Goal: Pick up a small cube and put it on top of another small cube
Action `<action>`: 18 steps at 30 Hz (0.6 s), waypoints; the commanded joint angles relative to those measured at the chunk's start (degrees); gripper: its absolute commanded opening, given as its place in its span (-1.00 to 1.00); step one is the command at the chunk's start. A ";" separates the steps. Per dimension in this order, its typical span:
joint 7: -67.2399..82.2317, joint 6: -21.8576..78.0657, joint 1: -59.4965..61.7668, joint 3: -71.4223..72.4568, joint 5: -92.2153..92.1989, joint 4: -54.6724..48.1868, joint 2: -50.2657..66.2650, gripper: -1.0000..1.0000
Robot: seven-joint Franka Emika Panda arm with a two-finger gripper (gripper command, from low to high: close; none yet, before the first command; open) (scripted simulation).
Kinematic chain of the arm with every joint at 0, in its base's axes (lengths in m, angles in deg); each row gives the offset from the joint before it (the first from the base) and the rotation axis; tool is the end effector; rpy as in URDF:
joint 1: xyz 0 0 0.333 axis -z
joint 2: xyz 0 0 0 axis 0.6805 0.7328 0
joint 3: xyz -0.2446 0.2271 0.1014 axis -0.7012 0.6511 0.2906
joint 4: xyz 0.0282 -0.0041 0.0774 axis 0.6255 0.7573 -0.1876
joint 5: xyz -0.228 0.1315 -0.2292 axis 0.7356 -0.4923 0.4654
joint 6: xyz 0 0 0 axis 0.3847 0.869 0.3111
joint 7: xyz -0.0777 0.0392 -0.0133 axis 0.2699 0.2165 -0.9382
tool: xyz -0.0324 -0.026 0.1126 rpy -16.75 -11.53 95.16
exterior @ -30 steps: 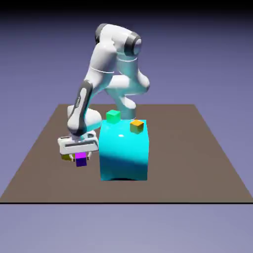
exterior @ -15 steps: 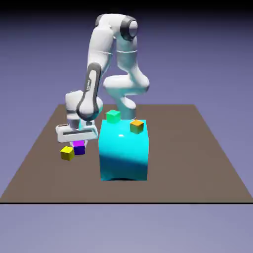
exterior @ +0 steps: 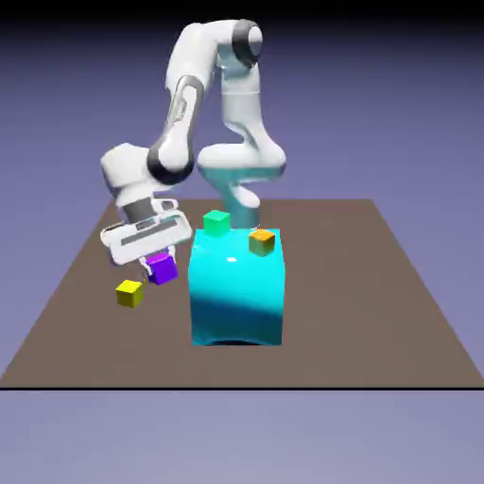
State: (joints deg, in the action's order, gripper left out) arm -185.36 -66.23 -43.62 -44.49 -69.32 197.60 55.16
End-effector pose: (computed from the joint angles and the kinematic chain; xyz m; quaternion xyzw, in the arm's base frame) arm 0.3178 -0.1880 0.3825 0.0221 0.9549 0.2323 0.1839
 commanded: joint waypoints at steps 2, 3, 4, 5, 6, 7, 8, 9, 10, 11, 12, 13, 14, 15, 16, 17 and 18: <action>-0.77 3.97 2.71 3.06 1.85 0.78 -4.16 -1.00; -1.14 5.92 4.06 4.58 2.75 1.17 -6.23 -1.00; -1.51 7.87 5.41 6.11 3.66 1.56 -8.31 -1.00; -1.88 9.82 6.76 7.63 4.57 1.95 -10.39 -1.00; -2.25 11.77 8.11 9.16 5.47 2.34 -12.46 -1.00; -2.62 13.72 9.47 10.69 6.38 2.73 -14.54 -1.00; -2.99 15.68 10.82 12.21 7.29 3.12 -16.62 -1.00; -3.37 17.63 12.17 13.74 8.19 3.51 -18.69 -1.00; -3.74 19.58 13.52 15.27 9.10 3.90 -20.77 -1.00; -4.11 21.53 14.87 16.79 10.01 4.29 -22.84 -1.00; -4.48 23.48 16.22 18.32 10.91 4.68 -24.92 -1.00; -4.85 25.43 17.57 19.85 11.82 5.07 -27.00 -1.00; -5.22 27.38 18.93 21.37 12.73 5.46 -29.07 -1.00; -5.58 29.26 20.31 22.92 13.57 5.94 -31.15 -1.00; -5.87 30.87 21.81 24.52 14.19 6.76 -33.23 -1.00; -6.17 32.48 23.31 26.13 14.81 7.57 -35.30 -1.00; -6.46 34.09 24.81 27.74 15.42 8.39 -37.38 -1.00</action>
State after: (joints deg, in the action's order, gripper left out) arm -191.82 -32.20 -18.81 -16.75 -53.91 205.99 17.78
